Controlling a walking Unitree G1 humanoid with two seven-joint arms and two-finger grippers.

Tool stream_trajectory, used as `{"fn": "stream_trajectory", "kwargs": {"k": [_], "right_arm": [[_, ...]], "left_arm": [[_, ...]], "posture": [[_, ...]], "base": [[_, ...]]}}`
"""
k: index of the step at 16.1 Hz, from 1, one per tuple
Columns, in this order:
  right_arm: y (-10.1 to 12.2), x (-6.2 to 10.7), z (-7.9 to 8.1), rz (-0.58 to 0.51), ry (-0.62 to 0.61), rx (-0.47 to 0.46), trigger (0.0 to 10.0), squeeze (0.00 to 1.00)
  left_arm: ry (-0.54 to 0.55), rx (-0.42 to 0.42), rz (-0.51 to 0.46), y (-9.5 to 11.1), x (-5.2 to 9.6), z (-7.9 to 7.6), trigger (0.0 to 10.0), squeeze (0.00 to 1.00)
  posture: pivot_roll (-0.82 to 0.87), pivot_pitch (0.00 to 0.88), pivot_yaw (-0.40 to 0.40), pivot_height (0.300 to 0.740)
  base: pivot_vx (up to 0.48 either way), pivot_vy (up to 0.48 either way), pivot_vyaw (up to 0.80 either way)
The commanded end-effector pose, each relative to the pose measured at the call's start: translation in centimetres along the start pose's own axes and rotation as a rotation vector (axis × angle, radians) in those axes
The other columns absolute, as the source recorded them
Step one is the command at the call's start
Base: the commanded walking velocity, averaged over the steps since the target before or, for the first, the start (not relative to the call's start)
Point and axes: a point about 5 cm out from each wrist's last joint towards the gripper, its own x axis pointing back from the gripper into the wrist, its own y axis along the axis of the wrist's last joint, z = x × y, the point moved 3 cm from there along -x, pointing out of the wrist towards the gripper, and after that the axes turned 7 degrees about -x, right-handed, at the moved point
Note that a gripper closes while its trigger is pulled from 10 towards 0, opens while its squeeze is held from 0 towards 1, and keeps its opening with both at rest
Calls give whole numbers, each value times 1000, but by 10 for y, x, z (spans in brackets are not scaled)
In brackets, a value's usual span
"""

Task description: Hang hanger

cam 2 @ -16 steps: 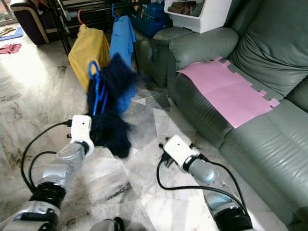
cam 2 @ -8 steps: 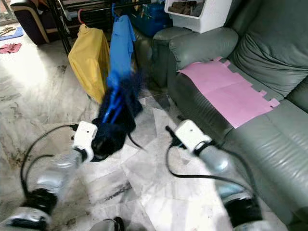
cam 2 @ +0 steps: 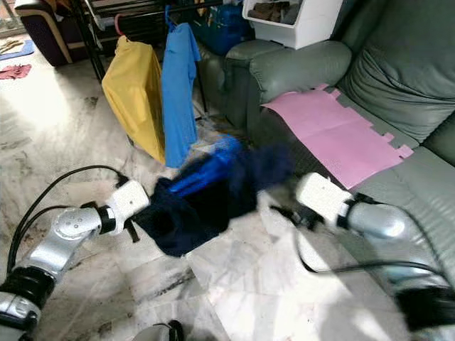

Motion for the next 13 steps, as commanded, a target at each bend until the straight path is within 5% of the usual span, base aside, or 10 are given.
{"fn": "stream_trajectory", "kwargs": {"k": [1, 10, 12, 13], "right_arm": [[3, 1, 6, 5, 69, 7, 10000, 1000], [0, 3, -2, 127, 188, 147, 10000, 1000], [-9, 2, -4, 164, 207, 127, 10000, 788], [-14, 1, -3, 182, 222, 125, 10000, 51]], "left_arm": [[-37, -75, -54, 14, -2, 4, 0, 0], [-154, -172, -113, 17, 0, -9, 0, 0], [-159, -181, -124, 18, 1, -8, 0, 0], [-159, -180, -133, 19, 1, -8, 0, 0]], "posture": [[-19, 95, 4, 740], [-19, 96, 8, 740], [-18, 96, 10, 740], [-17, 95, 9, 740]], "base": [[0, 0, 0], [0, 0, 0], [0, 0, 0], [0, 0, 0]]}}
